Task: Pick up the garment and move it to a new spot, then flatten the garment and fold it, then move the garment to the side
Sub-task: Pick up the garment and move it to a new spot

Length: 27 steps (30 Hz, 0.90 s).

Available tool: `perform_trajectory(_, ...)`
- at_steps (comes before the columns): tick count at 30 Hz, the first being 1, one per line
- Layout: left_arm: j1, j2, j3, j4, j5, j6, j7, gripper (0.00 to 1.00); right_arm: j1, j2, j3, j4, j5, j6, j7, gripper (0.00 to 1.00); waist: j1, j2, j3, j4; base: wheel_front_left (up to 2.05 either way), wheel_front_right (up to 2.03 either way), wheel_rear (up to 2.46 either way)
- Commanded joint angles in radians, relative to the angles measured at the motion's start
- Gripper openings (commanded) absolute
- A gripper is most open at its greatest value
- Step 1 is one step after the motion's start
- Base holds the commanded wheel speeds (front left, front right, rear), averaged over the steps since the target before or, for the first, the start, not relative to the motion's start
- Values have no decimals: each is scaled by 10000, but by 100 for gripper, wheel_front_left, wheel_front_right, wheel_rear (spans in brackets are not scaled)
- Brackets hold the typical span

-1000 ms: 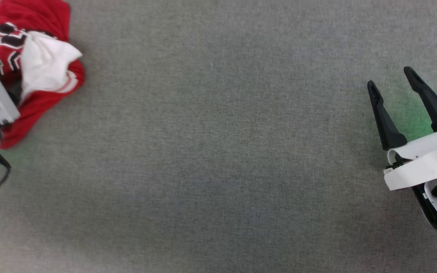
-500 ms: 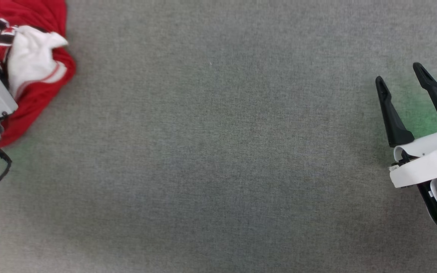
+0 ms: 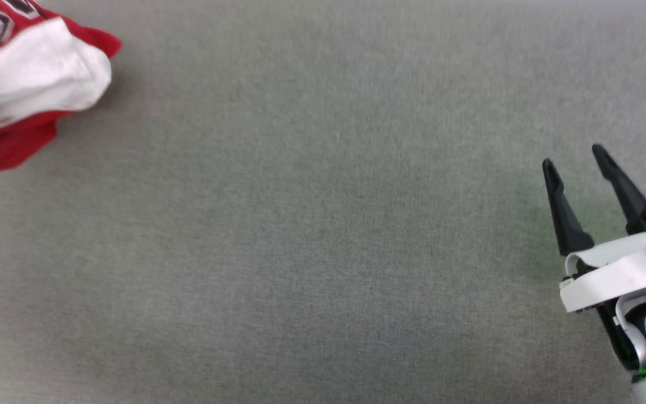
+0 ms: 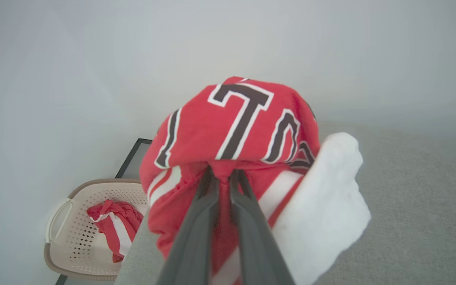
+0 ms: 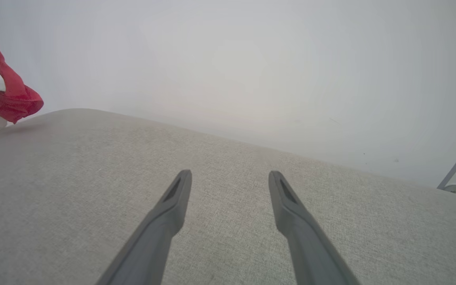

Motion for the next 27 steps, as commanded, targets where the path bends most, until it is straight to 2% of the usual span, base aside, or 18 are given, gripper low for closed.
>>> perform_trajectory(1,-22,164,-39,-207,87,10,-102,0,168,59,31,87,61,-14,-83,100,0,0,-879,226,0,0,0)
perform_trajectory(7,-9,708,-154,-1300,241,33,-125,0,410,145,82,407,198,-14,-310,100,0,0,-1709,274,0,0,0)
perform_trajectory(10,180,985,-158,-2135,259,200,188,0,487,191,53,510,237,-14,-390,100,0,0,-2051,270,0,0,0)
perform_trajectory(19,1116,1629,-82,-5309,-103,943,1538,0,749,298,-191,745,252,-14,-563,100,0,0,-2693,78,0,0,0)
perform_trajectory(27,2132,1924,29,-8148,-647,1776,2729,0,808,234,-646,958,217,-14,-714,100,0,0,-2820,-612,0,0,0)
